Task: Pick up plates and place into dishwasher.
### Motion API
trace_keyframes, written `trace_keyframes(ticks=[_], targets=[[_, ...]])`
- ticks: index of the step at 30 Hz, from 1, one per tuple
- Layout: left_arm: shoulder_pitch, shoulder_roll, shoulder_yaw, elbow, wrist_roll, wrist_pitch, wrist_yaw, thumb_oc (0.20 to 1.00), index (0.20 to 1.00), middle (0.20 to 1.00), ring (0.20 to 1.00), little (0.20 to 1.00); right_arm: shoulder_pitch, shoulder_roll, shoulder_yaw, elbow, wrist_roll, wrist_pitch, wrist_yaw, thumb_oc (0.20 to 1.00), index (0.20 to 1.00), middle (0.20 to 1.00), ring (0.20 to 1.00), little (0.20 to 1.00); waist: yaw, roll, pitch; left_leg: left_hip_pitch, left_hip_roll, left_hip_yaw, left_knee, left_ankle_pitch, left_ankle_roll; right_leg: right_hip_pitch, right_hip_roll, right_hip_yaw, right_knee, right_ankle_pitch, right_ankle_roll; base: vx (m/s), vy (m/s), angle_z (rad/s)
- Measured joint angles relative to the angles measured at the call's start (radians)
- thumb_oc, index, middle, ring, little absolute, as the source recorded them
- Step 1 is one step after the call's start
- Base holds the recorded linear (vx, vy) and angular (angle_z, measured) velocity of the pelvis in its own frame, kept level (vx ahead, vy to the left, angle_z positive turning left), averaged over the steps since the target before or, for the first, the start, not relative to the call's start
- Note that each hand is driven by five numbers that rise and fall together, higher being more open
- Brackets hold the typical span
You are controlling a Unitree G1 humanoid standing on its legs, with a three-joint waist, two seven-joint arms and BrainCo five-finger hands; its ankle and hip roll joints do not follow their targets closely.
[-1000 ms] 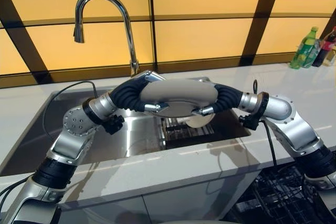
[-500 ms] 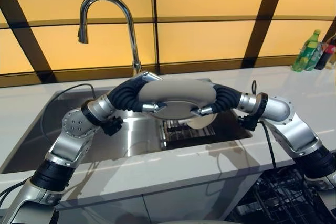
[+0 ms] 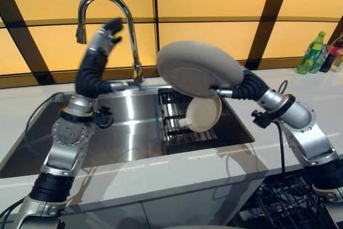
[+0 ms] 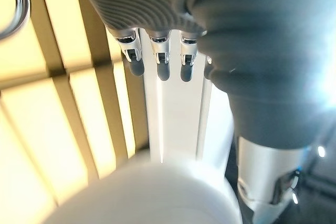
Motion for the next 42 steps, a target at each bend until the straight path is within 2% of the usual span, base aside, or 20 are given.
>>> trace_keyframes(ticks=[2,5,7,9,10,12,14,19,23,27,29,31,33,35,38,42], targets=[[0.010,-0.019,0.049,-0.001,0.008,-0.019,0.052,1.000,1.000,1.000,1.000,1.000,0.015,-0.001,-0.018,0.002,0.000,0.000,-0.007,0.200,0.200,0.200,0.200,0.200,0.000,0.002,0.001,0.002,0.003,0.000,0.002,0.001,-0.005,-0.002,0.008,0.004,0.000,-0.003,-0.003,-0.04,-0.067,-0.08],[0.029,-0.027,0.069,0.003,0.015,-0.041,0.098,1.000,1.000,1.000,1.000,1.000,0.015,-0.007,-0.022,0.003,-0.001,0.000,-0.029,0.200,0.200,0.200,0.200,0.200,0.005,0.008,0.007,0.007,0.003,-0.009,0.015,-0.011,-0.017,-0.003,0.013,0.032,0.000,-0.005,-0.006,-0.06,0.015,-0.20],[0.040,-0.047,0.081,0.004,0.019,-0.063,0.116,1.000,1.000,1.000,1.000,1.000,0.015,-0.009,-0.033,0.003,-0.014,-0.002,-0.049,0.200,0.200,0.200,0.200,0.200,0.004,0.016,0.018,0.006,-0.002,-0.061,0.029,-0.024,-0.017,-0.006,0.014,0.055,0.001,-0.004,-0.005,-0.05,0.109,-0.29],[0.053,-0.063,0.081,0.004,0.027,-0.081,0.134,1.000,1.000,1.000,1.000,1.000,0.014,-0.012,-0.033,0.005,-0.032,-0.007,-0.072,0.200,0.200,0.200,0.200,0.200,0.011,0.034,0.030,-0.002,-0.012,-0.139,0.045,-0.043,0.002,-0.021,0.008,0.096,0.002,0.001,0.000,-0.03,0.206,-0.53],[0.055,-0.067,0.082,0.004,0.038,-0.086,0.139,1.000,1.000,1.000,1.000,1.000,0.014,-0.015,-0.034,0.005,-0.051,-0.012,-0.086,0.200,0.200,0.200,0.200,0.200,0.007,0.050,0.038,0.002,-0.014,-0.140,0.044,-0.057,-0.004,-0.027,0.007,0.114,0.006,0.011,0.010,-0.01,0.247,-0.55],[0.055,-0.067,0.088,0.004,0.061,-0.087,0.141,1.000,1.000,1.000,1.000,1.000,0.024,-0.014,-0.037,0.005,-0.081,-0.014,-0.115,0.200,0.200,0.200,0.200,0.200,0.001,0.062,0.049,0.017,-0.029,-0.116,0.030,-0.060,0.000,-0.030,-0.006,0.136,0.006,0.020,0.025,-0.02,0.238,-0.45],[0.051,-0.063,0.096,0.001,0.066,-0.085,0.140,1.000,1.000,1.000,1.000,1.000,0.085,-0.014,-0.086,0.002,-0.099,-0.025,-0.143,0.200,0.200,0.200,0.200,0.200,-0.029,0.054,0.056,0.039,-0.037,-0.091,0.006,-0.054,0.009,-0.031,-0.017,0.147,0.006,0.022,0.034,-0.03,0.220,-0.28],[0.055,-0.043,0.150,0.007,0.066,-0.078,0.141,1.000,1.000,1.000,1.000,1.000,0.218,0.006,-0.239,0.033,-0.100,-0.048,-0.223,0.200,0.200,0.200,0.200,0.200,-0.060,0.028,0.081,0.048,-0.050,-0.036,0.000,-0.059,0.018,-0.054,-0.025,0.166,0.007,0.032,0.046,-0.07,0.163,-0.31],[0.057,-0.008,0.172,0.051,0.065,-0.083,0.143,1.000,1.000,1.000,1.000,1.000,0.272,0.005,-0.285,0.087,-0.109,-0.063,-0.260,0.200,0.200,0.200,0.200,0.200,-0.109,0.013,0.093,0.063,-0.048,0.024,0.000,-0.067,0.016,-0.073,-0.015,0.160,0.010,0.054,0.043,-0.13,0.039,-0.42],[0.053,0.040,0.213,0.092,0.065,-0.084,0.139,1.000,1.000,1.000,1.000,1.000,0.308,0.003,-0.342,0.161,-0.116,-0.068,-0.297,0.200,0.200,0.200,0.200,0.200,-0.122,-0.015,0.119,0.066,-0.044,0.098,-0.001,-0.071,0.016,-0.124,-0.004,0.151,0.041,0.074,0.035,-0.13,-0.054,-0.54],[0.056,0.042,0.223,0.093,0.065,-0.085,0.135,1.000,1.000,1.000,1.000,1.000,0.344,0.004,-0.385,0.177,-0.116,-0.071,-0.329,0.200,0.200,0.200,0.200,0.200,-0.125,-0.026,0.127,0.074,-0.044,0.140,0.000,-0.072,0.017,-0.145,-0.025,0.094,0.040,0.069,0.035,-0.09,-0.130,-0.52],[0.060,0.043,0.247,0.093,0.066,-0.088,0.132,1.000,1.000,1.000,1.000,1.000,0.369,0.009,-0.412,0.195,-0.116,-0.080,-0.352,0.200,0.200,0.200,0.200,0.200,-0.109,-0.020,0.138,0.080,-0.031,0.181,0.000,-0.077,0.012,-0.161,-0.039,0.015,0.056,0.059,0.041,-0.07,-0.171,-0.64],[0.075,0.059,0.265,0.094,0.066,-0.094,0.135,1.000,1.000,1.000,1.000,1.000,0.386,0.012,-0.415,0.207,-0.116,-0.081,-0.358,0.200,0.200,0.200,0.200,0.200,-0.109,-0.024,0.137,0.089,-0.023,0.213,0.000,-0.084,0.000,-0.188,-0.047,-0.035,0.081,0.066,0.033,-0.03,-0.181,-0.56],[0.087,0.091,0.277,0.096,0.067,-0.097,0.144,1.000,1.000,1.000,1.000,1.000,0.388,0.014,-0.422,0.225,-0.116,-0.081,-0.362,0.200,0.200,0.200,0.200,0.200,-0.110,-0.019,0.139,0.099,-0.019,0.208,0.000,-0.096,-0.008,-0.190,-0.028,-0.033,0.063,0.096,0.005,0.03,-0.170,-0.49],[0.090,0.097,0.278,0.123,0.067,-0.098,0.152,1.000,1.000,1.000,1.000,1.000,0.400,0.021,-0.425,0.253,-0.117,-0.073,-0.362,0.200,0.200,0.200,0.200,0.200,-0.109,-0.002,0.147,0.101,-0.011,0.189,0.002,-0.099,-0.018,-0.188,0.002,-0.010,0.030,0.131,-0.005,0.02,-0.161,-0.41],[0.095,0.064,0.278,0.129,0.078,-0.098,0.166,1.000,1.000,1.000,1.000,1.000,0.416,0.029,-0.425,0.303,-0.117,-0.051,-0.353,0.200,0.200,0.200,0.200,0.200,-0.119,0.012,0.156,0.102,-0.008,0.190,0.005,-0.100,-0.016,-0.192,0.013,0.015,0.015,0.142,-0.012,-0.02,-0.120,-0.23]])
